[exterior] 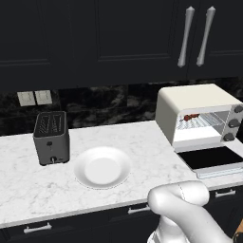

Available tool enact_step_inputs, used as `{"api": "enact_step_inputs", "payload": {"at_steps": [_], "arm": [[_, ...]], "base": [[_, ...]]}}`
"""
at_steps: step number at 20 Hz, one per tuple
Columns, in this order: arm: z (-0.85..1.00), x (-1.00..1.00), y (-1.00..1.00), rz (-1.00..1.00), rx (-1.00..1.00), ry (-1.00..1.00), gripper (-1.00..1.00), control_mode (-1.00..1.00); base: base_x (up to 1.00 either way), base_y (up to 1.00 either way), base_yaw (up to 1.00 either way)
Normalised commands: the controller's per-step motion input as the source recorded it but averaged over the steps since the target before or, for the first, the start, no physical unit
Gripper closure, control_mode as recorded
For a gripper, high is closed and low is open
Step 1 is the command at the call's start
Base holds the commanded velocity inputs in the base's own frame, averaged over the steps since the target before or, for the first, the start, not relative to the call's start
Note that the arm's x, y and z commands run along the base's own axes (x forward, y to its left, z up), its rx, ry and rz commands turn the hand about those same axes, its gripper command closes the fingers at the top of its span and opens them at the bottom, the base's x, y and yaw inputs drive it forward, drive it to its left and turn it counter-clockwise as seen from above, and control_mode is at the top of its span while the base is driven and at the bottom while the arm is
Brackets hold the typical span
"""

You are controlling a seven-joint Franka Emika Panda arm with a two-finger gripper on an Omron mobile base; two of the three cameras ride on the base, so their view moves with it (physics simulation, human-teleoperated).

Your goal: Pick up the kebab skewer and baguette bread, and place them inside the toaster oven. Close the toaster oven door and start by setting the timer.

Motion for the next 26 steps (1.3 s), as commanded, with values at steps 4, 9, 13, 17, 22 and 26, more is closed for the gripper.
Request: {"api": "enact_step_inputs", "payload": {"at_steps": [4,9,13,17,22,26], "arm": [[-0.44,-0.11,-0.06,0.02,-0.02,0.00,-1.00,-1.00],[-0.30,0.01,0.10,0.07,-0.01,0.00,-1.00,-1.00],[-0.13,0.13,0.00,0.08,0.00,0.00,-1.00,-1.00],[-0.23,0.04,0.00,0.08,0.00,0.00,-1.00,-1.00],[-0.27,0.00,0.00,0.03,0.00,0.00,-1.00,-1.00],[-0.08,0.14,0.00,0.00,0.00,0.00,-1.00,-1.00]], "base": [[0.00,0.00,0.00],[0.00,0.00,0.00],[0.00,0.00,0.00],[0.00,0.00,0.00],[0.00,0.00,0.00],[0.00,0.00,0.00]]}}
